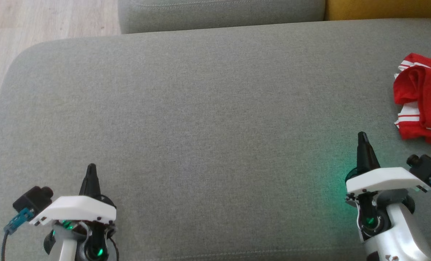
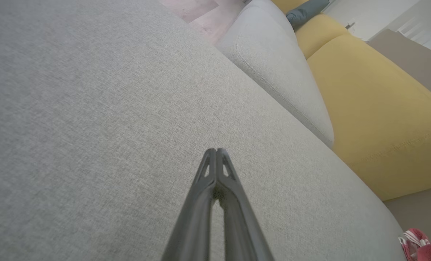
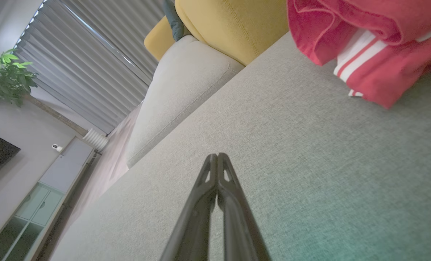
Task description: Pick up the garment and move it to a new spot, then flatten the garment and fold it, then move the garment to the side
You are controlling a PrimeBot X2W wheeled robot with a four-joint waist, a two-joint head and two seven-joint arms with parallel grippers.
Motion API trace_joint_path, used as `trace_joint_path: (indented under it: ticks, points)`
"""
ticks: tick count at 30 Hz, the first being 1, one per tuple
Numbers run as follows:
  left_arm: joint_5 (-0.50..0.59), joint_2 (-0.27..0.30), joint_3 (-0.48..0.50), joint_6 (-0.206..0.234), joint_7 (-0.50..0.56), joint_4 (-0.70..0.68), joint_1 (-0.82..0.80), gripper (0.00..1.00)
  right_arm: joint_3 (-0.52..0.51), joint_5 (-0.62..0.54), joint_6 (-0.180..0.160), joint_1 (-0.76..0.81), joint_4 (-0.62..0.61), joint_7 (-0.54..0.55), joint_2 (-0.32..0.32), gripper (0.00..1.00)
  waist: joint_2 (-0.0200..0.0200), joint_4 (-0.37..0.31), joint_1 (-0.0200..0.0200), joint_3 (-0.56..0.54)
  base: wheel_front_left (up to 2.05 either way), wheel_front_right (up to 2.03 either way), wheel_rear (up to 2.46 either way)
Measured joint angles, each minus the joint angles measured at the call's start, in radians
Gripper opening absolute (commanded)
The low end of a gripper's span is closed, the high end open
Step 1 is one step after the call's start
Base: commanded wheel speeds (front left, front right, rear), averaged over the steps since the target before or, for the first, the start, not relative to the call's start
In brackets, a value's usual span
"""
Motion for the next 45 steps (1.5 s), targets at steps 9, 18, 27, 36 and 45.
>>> trace_joint_path:
  ticks: [9,18,27,36,45]
  points:
    - [-0.104,0.000,0.007,-0.017,0.023,-0.007,0.000,0.00,-0.013,0.104,0.000,0.005,-0.032,0.027,0.001,0.00,0.0000,0.004,0.0000,-0.011,0.00,0.00,0.00]
    - [-0.208,0.000,0.017,-0.035,0.050,-0.018,0.000,0.00,-0.032,0.212,0.000,0.039,-0.064,0.052,0.002,0.00,0.0000,0.008,0.0000,-0.022,0.00,0.00,0.00]
    - [-0.313,0.000,0.036,-0.053,0.075,-0.024,0.000,0.00,-0.044,0.319,0.000,0.045,-0.095,0.080,0.003,0.00,0.0000,0.012,0.0000,-0.033,0.00,0.00,0.00]
    - [-0.419,0.000,0.043,-0.073,0.102,-0.029,0.001,0.00,-0.064,0.425,0.000,0.083,-0.125,0.104,0.004,0.00,0.0000,0.015,0.0000,-0.044,0.00,0.00,0.00]
    - [-0.511,0.000,0.060,-0.089,0.121,-0.038,0.001,0.00,-0.073,0.519,0.000,0.086,-0.155,0.124,0.005,0.00,0.0000,0.019,0.0000,-0.053,0.00,0.00,0.00]
